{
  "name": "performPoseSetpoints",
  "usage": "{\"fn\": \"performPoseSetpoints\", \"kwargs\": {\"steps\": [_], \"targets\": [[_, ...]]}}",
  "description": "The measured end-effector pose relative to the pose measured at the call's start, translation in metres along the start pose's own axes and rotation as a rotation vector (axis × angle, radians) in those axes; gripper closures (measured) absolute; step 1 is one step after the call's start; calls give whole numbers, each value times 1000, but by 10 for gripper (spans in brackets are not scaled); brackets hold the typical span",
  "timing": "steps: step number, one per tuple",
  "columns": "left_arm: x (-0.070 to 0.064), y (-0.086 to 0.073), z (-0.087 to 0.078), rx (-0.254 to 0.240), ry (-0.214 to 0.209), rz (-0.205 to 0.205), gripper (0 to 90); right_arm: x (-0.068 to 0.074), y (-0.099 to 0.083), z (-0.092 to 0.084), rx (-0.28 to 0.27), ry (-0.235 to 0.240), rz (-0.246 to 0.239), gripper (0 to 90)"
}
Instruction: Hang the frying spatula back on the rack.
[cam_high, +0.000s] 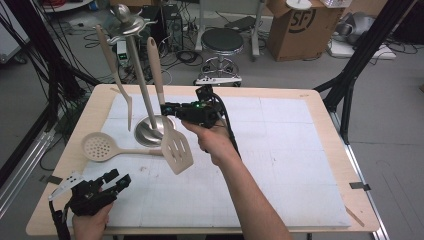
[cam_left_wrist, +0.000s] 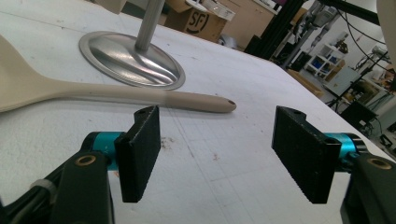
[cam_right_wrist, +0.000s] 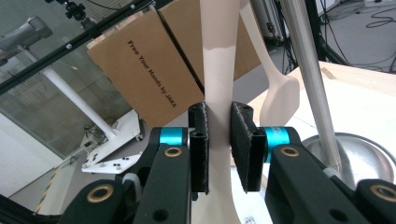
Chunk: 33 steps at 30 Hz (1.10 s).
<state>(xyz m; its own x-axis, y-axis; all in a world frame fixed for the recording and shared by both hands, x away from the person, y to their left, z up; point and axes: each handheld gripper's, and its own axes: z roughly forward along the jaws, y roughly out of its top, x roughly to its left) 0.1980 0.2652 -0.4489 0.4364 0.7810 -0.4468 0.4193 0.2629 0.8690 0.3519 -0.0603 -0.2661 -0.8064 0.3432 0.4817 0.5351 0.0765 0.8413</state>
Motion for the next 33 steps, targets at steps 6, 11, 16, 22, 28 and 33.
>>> {"fn": "performPoseSetpoints", "kwargs": {"steps": [6,11,16,22,28,33], "targets": [[0,0,0,2,0,4,333,3,4,1,1,9,-3,787],[0,0,-1,-3,1,-2,334,10,11,4,6,20,-22,787],[0,0,-4,-9,3,-2,335,9,13,9,20,1,-15,787],[0,0,-5,-9,3,-5,335,9,13,13,25,9,-9,787],[0,-1,-6,-10,7,-3,337,5,16,20,34,1,-7,787],[1,-1,-7,-9,7,-5,337,4,16,25,39,1,-5,786]]}}
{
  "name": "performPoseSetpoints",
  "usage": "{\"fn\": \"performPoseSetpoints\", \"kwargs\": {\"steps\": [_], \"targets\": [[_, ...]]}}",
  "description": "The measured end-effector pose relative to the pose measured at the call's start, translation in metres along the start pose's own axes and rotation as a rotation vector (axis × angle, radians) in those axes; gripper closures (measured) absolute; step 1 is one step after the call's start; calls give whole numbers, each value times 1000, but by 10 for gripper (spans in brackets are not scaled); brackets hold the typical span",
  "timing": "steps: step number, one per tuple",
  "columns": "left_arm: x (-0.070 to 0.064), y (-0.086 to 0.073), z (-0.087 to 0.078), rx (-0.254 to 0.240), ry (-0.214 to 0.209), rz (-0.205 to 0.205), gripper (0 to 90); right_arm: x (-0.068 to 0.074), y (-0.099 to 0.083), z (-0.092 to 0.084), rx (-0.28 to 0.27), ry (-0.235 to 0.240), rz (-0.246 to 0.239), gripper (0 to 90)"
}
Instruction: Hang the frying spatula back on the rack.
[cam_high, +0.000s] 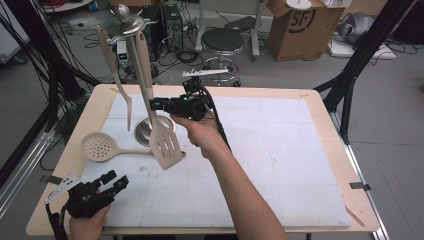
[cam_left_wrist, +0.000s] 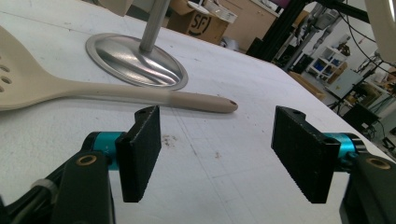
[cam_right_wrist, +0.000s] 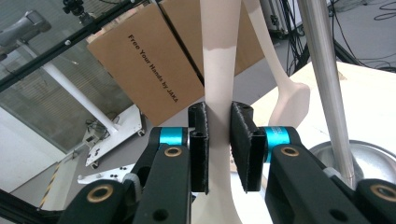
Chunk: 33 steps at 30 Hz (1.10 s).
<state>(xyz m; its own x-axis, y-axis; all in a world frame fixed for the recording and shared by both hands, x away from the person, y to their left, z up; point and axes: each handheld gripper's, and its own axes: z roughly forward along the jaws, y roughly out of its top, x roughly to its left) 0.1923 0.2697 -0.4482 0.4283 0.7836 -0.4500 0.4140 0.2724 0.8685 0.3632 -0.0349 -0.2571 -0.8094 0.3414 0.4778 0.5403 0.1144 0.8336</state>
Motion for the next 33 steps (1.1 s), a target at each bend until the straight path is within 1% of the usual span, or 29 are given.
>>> {"fn": "performPoseSetpoints", "kwargs": {"steps": [3,5,8,9,12,15,17,20,22,23,25,27,29,33], "targets": [[0,0,-1,-1,0,0,337,-1,0,1,0,-9,-4,778],[0,0,-1,-1,-1,4,338,-2,-1,2,3,-22,8,747],[-1,0,-1,-3,-2,3,337,-8,0,2,-5,-15,50,615],[-1,0,-1,-3,-3,2,338,-9,0,2,-13,-23,60,585],[-1,0,-1,-2,-4,2,337,-14,1,-4,-52,-45,93,546],[0,0,0,0,-3,5,337,-14,5,-13,-121,-52,91,525],[0,0,0,-1,-2,7,338,-13,7,-17,-169,-52,84,521],[-1,0,0,-2,-3,1,337,-8,9,-22,-255,-75,49,546],[-1,0,0,-3,-4,2,337,-5,10,-23,-286,-71,40,560],[-1,0,0,-3,-3,0,337,-3,11,-23,-296,-79,33,560],[-1,0,0,-2,-5,1,337,-1,14,-22,-301,-75,29,560],[-1,0,0,-2,-5,2,337,2,17,-20,-306,-82,24,560],[-1,0,0,-3,-5,3,338,4,19,-19,-320,-80,20,561],[-1,0,1,2,-7,4,338,2,20,-17,-338,-77,39,559]]}}
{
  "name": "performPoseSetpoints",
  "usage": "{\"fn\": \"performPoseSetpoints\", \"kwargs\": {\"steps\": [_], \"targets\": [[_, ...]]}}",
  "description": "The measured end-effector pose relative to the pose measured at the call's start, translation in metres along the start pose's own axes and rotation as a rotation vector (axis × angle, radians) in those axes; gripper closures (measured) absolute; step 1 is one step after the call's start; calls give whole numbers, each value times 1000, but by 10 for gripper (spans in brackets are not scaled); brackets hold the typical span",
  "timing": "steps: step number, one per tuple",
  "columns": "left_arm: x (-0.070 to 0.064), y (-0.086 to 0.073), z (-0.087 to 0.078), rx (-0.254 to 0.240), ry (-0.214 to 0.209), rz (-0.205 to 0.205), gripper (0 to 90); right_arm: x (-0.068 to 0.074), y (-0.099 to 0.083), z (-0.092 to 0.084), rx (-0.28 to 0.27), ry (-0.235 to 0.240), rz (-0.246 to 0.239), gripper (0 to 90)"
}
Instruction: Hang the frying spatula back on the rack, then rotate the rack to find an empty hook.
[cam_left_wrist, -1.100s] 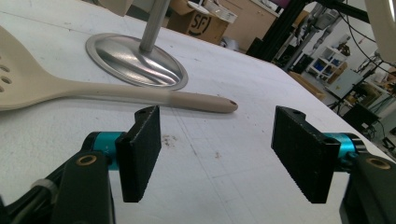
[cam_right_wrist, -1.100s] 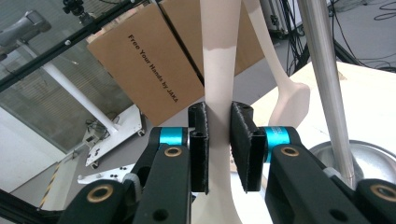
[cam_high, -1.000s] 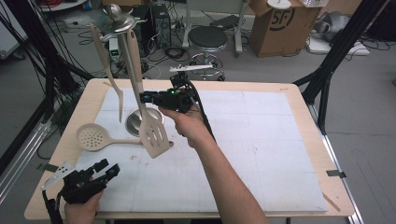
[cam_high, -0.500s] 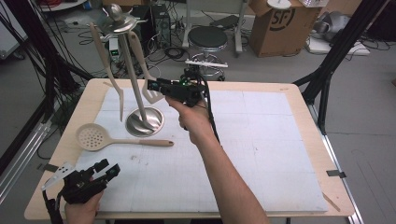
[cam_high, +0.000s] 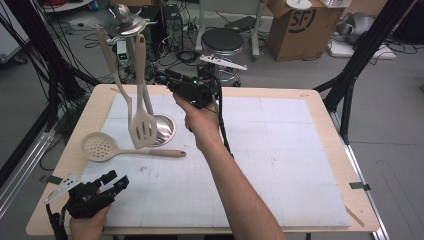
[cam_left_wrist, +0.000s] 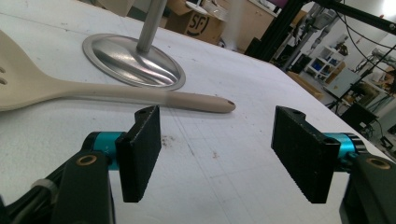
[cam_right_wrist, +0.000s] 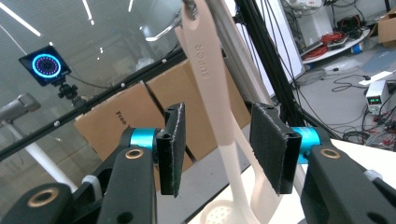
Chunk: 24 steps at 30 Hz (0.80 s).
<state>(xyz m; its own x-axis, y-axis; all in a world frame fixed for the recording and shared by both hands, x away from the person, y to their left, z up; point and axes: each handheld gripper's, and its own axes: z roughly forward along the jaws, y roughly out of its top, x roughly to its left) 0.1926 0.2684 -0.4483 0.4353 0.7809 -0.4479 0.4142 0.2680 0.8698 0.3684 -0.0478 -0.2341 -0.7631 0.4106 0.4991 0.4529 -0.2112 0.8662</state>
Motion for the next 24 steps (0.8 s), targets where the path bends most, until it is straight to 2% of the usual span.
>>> {"fn": "performPoseSetpoints", "kwargs": {"steps": [2,4,6,8,11,16,19,24], "targets": [[0,-1,1,5,-1,-1,337,-2,1,2,-22,-2,13,564],[-1,-1,1,9,-2,7,337,-6,7,6,-42,-24,15,564],[-1,0,1,3,-4,5,337,-9,13,8,-83,-29,30,572],[0,0,2,6,-2,1,338,-10,19,10,-115,-24,38,630],[0,-1,2,7,-8,-4,337,-10,25,15,-133,-15,34,750],[-1,-2,4,16,-16,4,338,-12,30,23,-169,-25,40,849],[1,-2,4,17,-17,2,338,-14,32,27,-199,-16,45,898],[-2,-3,6,20,-26,2,337,-13,34,37,-230,-6,39,900]]}}
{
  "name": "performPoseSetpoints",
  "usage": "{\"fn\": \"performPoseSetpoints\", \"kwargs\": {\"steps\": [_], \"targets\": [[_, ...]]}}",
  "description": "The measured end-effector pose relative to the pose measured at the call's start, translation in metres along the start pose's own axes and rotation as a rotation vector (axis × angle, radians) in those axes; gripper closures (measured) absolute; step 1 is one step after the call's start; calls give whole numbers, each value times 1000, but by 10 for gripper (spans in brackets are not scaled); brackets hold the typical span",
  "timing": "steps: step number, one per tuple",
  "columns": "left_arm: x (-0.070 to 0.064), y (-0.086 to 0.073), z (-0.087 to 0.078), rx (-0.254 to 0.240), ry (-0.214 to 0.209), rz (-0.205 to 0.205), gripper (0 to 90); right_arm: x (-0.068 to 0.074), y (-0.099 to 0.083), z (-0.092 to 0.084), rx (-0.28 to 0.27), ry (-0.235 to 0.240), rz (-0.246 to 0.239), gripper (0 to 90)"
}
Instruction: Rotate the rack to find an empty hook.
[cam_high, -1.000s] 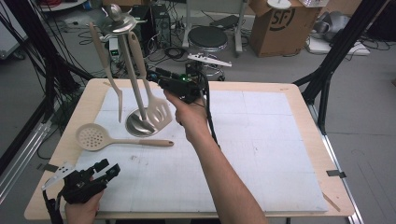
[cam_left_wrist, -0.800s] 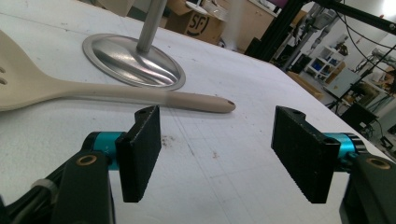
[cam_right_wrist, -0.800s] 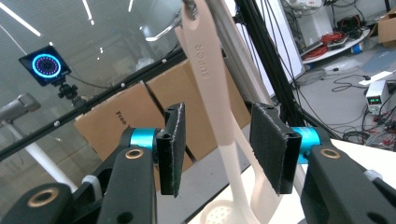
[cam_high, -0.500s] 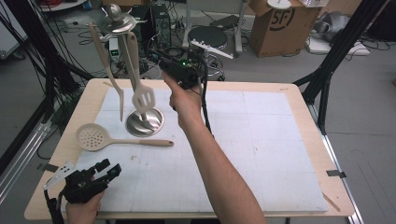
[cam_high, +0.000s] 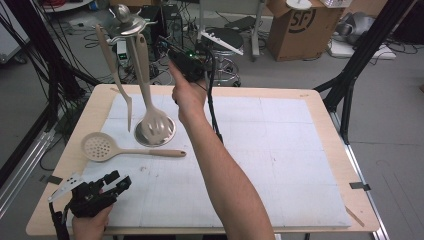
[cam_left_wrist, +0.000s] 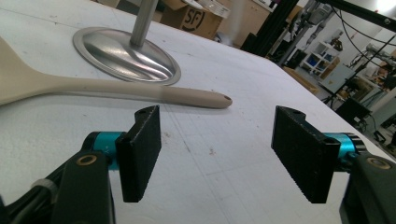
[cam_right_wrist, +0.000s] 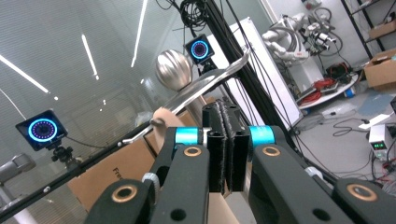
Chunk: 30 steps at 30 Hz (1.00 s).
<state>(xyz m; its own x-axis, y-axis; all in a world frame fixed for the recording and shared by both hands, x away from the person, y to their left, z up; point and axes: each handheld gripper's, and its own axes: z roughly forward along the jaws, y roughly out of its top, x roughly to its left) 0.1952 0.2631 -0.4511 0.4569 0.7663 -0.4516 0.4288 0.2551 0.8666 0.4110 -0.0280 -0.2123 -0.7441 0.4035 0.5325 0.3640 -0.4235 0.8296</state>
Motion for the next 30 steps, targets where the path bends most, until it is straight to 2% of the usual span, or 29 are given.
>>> {"fn": "performPoseSetpoints", "kwargs": {"steps": [6,12,15,20,30], "targets": [[-5,-2,3,16,-12,17,337,1,-1,10,-2,-2,-12,900],[-4,-1,1,7,-11,10,337,3,0,20,18,-9,-28,900],[-3,-1,1,7,-11,9,337,4,0,25,7,-7,-28,900],[-3,-2,1,8,-10,10,337,4,0,24,13,-3,-36,900],[-4,-1,0,4,-7,12,338,20,-10,25,47,38,-53,900]]}}
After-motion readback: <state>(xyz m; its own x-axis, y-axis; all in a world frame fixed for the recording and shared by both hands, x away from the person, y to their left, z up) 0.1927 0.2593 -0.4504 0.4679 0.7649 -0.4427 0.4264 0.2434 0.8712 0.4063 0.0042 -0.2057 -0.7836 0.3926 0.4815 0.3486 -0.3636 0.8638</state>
